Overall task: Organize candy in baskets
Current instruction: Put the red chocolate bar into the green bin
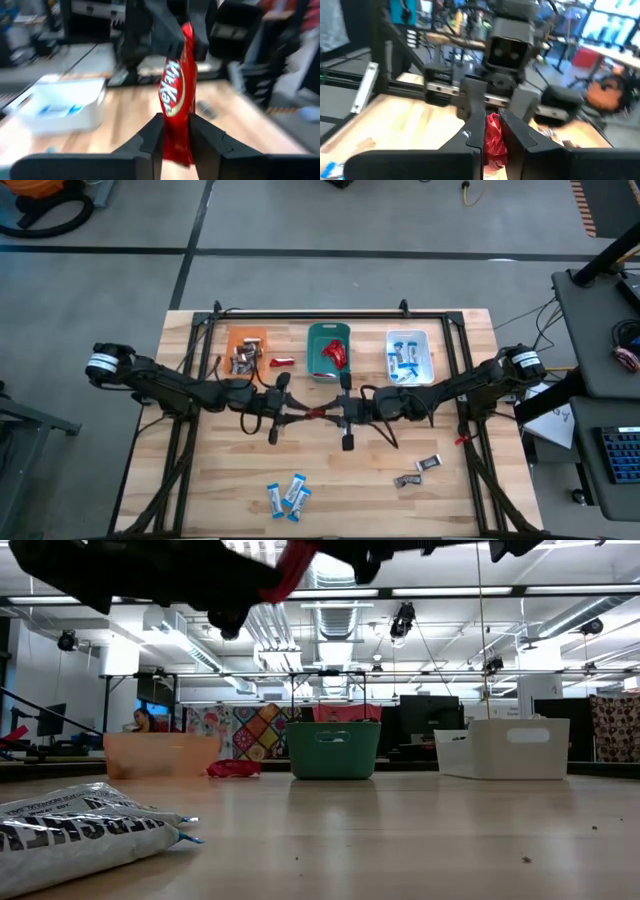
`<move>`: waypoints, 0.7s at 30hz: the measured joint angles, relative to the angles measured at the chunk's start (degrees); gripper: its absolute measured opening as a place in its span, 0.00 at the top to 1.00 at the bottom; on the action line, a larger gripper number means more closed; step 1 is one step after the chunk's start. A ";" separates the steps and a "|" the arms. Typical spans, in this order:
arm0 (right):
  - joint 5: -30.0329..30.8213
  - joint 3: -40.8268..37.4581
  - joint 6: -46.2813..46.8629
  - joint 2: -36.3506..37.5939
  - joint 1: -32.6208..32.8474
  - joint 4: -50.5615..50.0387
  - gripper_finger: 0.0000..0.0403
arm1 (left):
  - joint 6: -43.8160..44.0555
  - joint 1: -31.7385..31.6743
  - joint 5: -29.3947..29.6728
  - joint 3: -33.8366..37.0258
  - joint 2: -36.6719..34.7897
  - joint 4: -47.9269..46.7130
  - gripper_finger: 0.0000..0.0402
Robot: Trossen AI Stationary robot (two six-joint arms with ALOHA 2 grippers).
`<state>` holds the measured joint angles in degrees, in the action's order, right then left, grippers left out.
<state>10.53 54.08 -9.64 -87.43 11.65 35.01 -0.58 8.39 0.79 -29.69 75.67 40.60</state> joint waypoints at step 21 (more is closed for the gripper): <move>6.40 2.91 16.53 -0.03 -24.79 -25.35 0.87 | -10.57 -7.66 14.09 -11.74 -7.38 -59.22 0.74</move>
<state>16.93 56.99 6.89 -87.46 -13.13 9.65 -11.14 0.73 14.88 -41.44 68.29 -18.62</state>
